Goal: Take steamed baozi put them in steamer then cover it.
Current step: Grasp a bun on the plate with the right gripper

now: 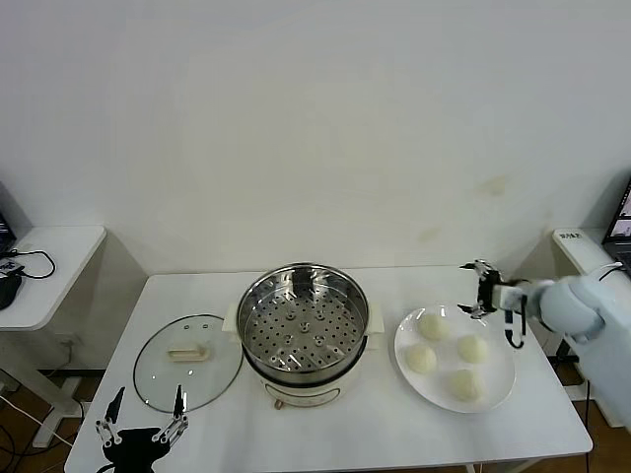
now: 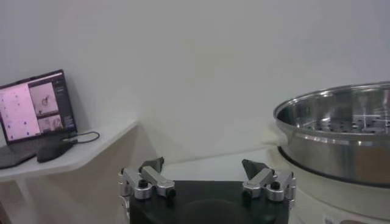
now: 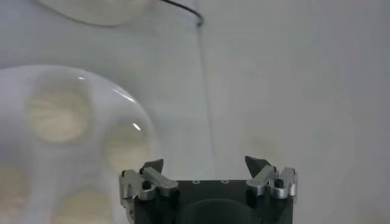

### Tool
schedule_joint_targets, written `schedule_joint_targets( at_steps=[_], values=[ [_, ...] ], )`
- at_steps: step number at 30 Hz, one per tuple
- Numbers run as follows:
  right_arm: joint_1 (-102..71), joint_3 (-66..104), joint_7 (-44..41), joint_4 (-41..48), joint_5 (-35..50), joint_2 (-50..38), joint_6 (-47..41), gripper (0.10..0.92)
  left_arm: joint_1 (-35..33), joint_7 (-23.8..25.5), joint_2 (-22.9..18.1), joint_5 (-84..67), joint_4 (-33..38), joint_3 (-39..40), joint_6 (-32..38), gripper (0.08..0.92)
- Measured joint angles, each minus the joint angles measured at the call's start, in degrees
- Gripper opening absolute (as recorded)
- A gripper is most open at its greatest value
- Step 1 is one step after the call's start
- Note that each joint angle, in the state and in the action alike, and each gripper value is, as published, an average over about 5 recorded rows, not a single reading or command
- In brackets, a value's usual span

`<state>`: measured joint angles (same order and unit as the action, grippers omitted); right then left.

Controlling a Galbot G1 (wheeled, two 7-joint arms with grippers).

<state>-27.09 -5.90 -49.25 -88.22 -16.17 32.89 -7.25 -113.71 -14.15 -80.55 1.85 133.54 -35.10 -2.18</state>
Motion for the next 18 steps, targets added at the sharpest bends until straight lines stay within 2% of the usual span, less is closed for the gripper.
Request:
schedule_joint_targets(
  at_steps=[8, 18],
  values=[
    [12.77, -17.82, -6.67, 6.10, 1.61, 0.45, 1.44, 0.823, 0.61, 0.13, 0.04, -0.05, -0.04, -1.10, -0.32, 0.823],
    [17.40, -26.13, -7.88, 13.14, 0.17, 4.49, 2.31, 0.823, 0.14, 0.07, -0.23, 0.23, 0.35, -2.33, -0.35, 0.823]
  ],
)
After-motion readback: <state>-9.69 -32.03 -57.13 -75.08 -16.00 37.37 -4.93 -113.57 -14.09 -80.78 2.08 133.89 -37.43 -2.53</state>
